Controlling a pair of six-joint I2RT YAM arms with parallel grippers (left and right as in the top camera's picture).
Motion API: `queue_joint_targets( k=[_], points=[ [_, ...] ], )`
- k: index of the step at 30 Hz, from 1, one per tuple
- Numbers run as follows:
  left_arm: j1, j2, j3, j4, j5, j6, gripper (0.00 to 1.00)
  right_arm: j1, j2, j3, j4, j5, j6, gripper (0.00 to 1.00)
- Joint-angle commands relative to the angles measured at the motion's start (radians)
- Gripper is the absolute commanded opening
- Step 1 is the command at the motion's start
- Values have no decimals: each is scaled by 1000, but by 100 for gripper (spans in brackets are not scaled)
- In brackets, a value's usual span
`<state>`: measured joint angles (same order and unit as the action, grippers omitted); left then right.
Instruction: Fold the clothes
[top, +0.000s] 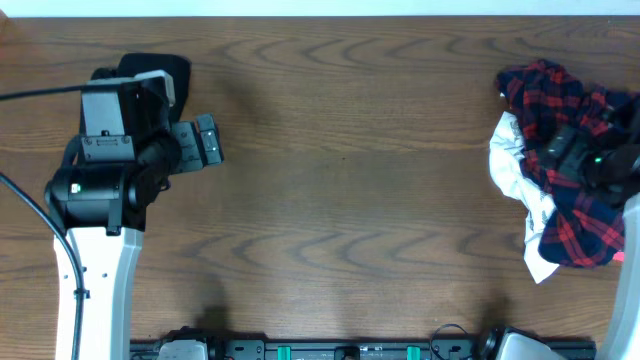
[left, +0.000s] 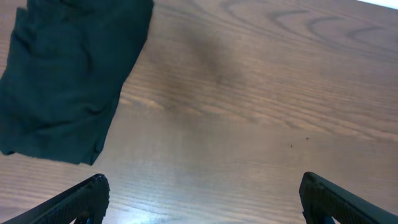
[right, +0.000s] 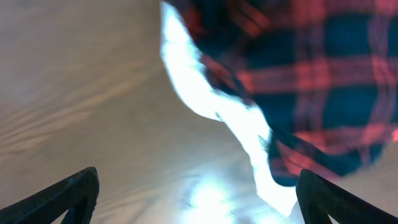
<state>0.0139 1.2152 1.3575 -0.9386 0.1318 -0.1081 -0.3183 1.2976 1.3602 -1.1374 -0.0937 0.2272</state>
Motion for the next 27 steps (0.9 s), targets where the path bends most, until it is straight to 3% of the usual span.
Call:
queue_joint_targets(
  k=[1,9,15,27],
  points=[
    [7,-18,-47,2,17,6,98,81,-90,-27,22,-7,-19,99],
    [7,-123,-179,85,17,10,98,278,-249,-232,101,-2,3,99],
    [7,-259,-343,194,13,26,98,435,-346,-401,189,137,43,99],
    [7,-423,-629,359,6,24,98,623,-379,-515,267,300,169,99]
  ],
)
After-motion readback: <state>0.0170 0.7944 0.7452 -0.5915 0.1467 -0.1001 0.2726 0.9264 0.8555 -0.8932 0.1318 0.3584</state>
